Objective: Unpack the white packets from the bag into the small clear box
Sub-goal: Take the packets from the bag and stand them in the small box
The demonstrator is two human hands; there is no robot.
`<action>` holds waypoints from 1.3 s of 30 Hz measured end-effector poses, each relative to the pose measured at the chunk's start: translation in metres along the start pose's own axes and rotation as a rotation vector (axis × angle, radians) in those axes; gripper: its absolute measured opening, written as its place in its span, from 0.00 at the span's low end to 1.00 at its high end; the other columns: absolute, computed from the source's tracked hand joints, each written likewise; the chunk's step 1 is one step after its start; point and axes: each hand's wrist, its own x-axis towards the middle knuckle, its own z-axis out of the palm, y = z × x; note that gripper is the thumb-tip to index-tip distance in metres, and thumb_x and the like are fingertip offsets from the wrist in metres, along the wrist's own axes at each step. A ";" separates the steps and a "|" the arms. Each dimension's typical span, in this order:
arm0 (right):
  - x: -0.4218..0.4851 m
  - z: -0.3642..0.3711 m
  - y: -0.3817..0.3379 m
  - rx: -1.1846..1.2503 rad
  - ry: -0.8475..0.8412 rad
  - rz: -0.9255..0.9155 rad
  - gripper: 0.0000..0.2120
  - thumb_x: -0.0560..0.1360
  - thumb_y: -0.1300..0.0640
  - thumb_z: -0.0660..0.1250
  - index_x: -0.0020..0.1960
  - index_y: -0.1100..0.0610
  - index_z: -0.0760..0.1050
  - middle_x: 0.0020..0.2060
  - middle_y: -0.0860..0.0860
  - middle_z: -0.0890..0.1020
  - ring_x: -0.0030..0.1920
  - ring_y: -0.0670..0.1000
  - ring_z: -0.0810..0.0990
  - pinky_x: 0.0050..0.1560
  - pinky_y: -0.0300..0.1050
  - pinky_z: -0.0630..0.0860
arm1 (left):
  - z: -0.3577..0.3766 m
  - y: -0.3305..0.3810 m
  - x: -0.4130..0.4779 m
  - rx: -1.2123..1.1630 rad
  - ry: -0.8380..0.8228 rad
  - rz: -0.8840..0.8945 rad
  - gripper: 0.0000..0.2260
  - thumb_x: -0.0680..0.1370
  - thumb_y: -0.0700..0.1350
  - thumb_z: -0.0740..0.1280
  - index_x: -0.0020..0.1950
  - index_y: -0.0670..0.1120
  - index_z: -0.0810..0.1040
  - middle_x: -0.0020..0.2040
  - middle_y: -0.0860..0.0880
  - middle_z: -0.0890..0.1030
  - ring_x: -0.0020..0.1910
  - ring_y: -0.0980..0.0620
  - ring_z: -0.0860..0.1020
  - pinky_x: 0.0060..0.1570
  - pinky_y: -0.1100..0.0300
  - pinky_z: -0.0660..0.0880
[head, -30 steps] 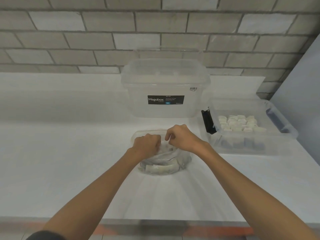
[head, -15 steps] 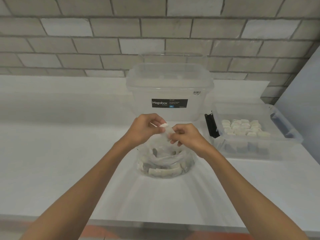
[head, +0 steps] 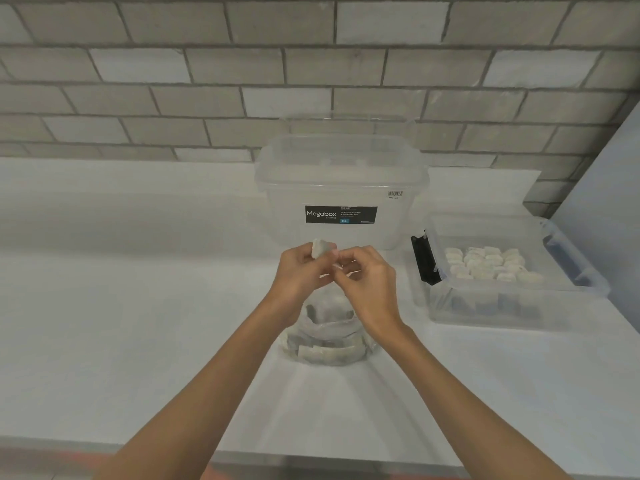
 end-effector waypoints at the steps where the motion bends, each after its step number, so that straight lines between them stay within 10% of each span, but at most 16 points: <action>1: 0.000 -0.002 0.000 0.020 -0.021 0.006 0.08 0.70 0.64 0.73 0.48 0.55 0.81 0.45 0.50 0.80 0.40 0.41 0.79 0.41 0.29 0.74 | -0.002 0.001 0.001 -0.005 -0.012 -0.002 0.08 0.79 0.39 0.66 0.56 0.39 0.79 0.52 0.38 0.83 0.51 0.45 0.83 0.52 0.58 0.80; 10: 0.014 -0.019 -0.010 0.450 -0.221 0.409 0.09 0.76 0.57 0.66 0.56 0.54 0.77 0.47 0.53 0.82 0.39 0.48 0.81 0.42 0.44 0.77 | -0.023 0.016 0.006 0.349 -0.079 0.126 0.08 0.77 0.43 0.70 0.53 0.43 0.77 0.43 0.45 0.85 0.40 0.53 0.80 0.45 0.59 0.75; 20: 0.017 -0.010 -0.001 0.354 -0.300 0.331 0.03 0.74 0.63 0.71 0.47 0.60 0.79 0.39 0.53 0.83 0.38 0.50 0.84 0.40 0.40 0.79 | -0.044 0.023 0.007 0.496 0.018 0.226 0.05 0.74 0.47 0.73 0.46 0.46 0.82 0.40 0.50 0.84 0.35 0.58 0.80 0.36 0.67 0.75; 29: 0.024 0.028 0.024 -0.415 -0.716 0.218 0.10 0.71 0.67 0.66 0.48 0.59 0.81 0.42 0.55 0.78 0.39 0.51 0.78 0.39 0.35 0.74 | -0.066 0.021 0.008 0.693 0.035 0.261 0.04 0.74 0.43 0.73 0.47 0.45 0.86 0.37 0.57 0.83 0.33 0.68 0.77 0.36 0.77 0.69; 34: 0.018 0.051 0.027 -0.611 -0.815 0.208 0.09 0.72 0.61 0.66 0.52 0.57 0.77 0.53 0.53 0.76 0.50 0.55 0.78 0.53 0.49 0.78 | -0.071 0.017 0.007 0.731 0.019 0.240 0.05 0.74 0.41 0.72 0.48 0.44 0.86 0.39 0.51 0.84 0.32 0.67 0.77 0.35 0.77 0.68; 39: 0.017 0.056 0.024 -0.623 -0.796 0.259 0.05 0.72 0.63 0.65 0.41 0.57 0.69 0.49 0.55 0.76 0.48 0.57 0.77 0.46 0.49 0.74 | -0.074 0.013 0.004 0.770 0.042 0.198 0.06 0.76 0.38 0.69 0.50 0.45 0.83 0.38 0.49 0.83 0.37 0.57 0.80 0.34 0.77 0.69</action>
